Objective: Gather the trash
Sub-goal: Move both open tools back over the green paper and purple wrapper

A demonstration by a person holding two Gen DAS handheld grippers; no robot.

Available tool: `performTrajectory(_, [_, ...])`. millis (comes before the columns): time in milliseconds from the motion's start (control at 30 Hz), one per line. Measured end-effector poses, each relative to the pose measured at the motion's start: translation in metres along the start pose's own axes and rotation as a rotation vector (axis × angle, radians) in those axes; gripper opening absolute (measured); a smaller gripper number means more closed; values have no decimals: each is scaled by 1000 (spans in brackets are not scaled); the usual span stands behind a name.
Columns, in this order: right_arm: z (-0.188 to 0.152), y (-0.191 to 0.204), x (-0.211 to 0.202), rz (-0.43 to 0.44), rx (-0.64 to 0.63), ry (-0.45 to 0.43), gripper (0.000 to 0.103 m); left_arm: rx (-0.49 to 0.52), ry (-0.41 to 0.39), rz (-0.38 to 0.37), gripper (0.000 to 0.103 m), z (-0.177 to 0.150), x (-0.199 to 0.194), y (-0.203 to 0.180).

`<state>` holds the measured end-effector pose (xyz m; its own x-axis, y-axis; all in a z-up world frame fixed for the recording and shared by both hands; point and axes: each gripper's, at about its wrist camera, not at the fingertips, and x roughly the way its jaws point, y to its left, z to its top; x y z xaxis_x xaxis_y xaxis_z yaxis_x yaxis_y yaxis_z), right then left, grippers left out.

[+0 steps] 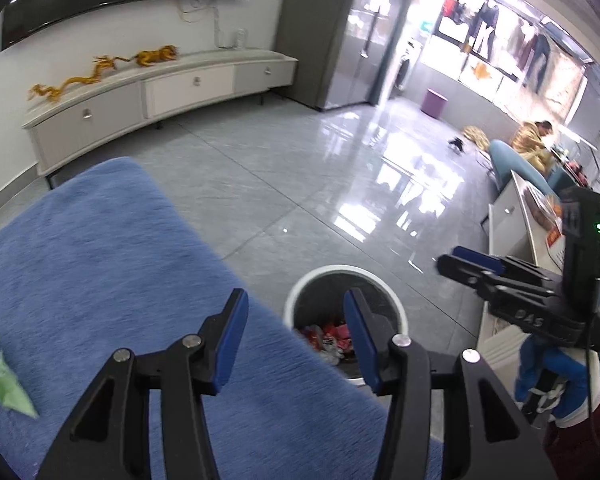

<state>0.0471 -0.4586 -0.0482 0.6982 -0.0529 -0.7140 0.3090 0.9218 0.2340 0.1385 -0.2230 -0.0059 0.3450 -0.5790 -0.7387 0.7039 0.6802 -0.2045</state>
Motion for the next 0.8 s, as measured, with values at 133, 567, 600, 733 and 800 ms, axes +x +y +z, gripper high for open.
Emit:
performTrajectory(133, [4, 23, -13, 8, -35, -16, 43, -38, -41, 35, 52, -8, -30, 30])
performTrajectory(567, [1, 141, -43, 155, -243, -45, 45, -194, -176, 192, 62, -70, -148, 134])
performTrajectory(600, [-3, 151, -40, 172, -265, -37, 45, -212, -183, 212, 62, -78, -159, 147])
performTrajectory(733, [-21, 195, -23, 257, -344, 20, 46, -271, -192, 279, 62, -98, -183, 188])
performTrajectory(800, [-28, 213, -14, 300, -364, 47, 46, -301, -191, 296, 62, -105, -190, 207])
